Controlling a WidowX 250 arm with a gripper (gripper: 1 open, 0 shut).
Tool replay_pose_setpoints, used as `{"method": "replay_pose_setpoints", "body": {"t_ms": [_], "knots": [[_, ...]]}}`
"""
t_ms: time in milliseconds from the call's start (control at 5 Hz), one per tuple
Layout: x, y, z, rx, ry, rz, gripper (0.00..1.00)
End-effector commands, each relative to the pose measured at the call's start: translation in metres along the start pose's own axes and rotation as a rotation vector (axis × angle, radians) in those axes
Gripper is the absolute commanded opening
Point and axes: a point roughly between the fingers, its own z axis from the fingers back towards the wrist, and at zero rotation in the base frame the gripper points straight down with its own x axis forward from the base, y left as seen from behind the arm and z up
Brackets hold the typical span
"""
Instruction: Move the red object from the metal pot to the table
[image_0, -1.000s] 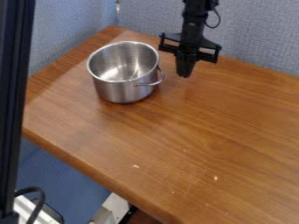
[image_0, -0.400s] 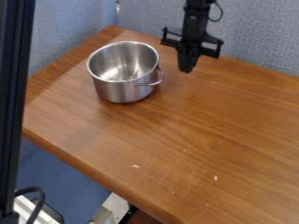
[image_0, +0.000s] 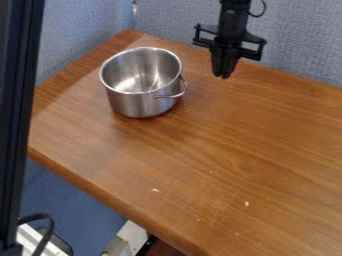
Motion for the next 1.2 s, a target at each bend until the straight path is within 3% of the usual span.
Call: {"method": "replay_pose_setpoints", "body": {"t_ms": [0, 200, 400, 800, 1000], "knots": [[0.001, 0.004, 0.030, -0.002, -0.053, 0.043, 1.00], [-0.003, 0.021, 0.036, 0.025, -0.038, 0.115, 1.00], [-0.008, 0.038, 0.046, 0.032, -0.034, 0.190, 1.00], [-0.004, 0.036, 0.079, -0.038, -0.092, 0.063, 1.00], [-0.002, 0.040, 0.092, -0.079, -0.132, 0.104, 1.00]]}}
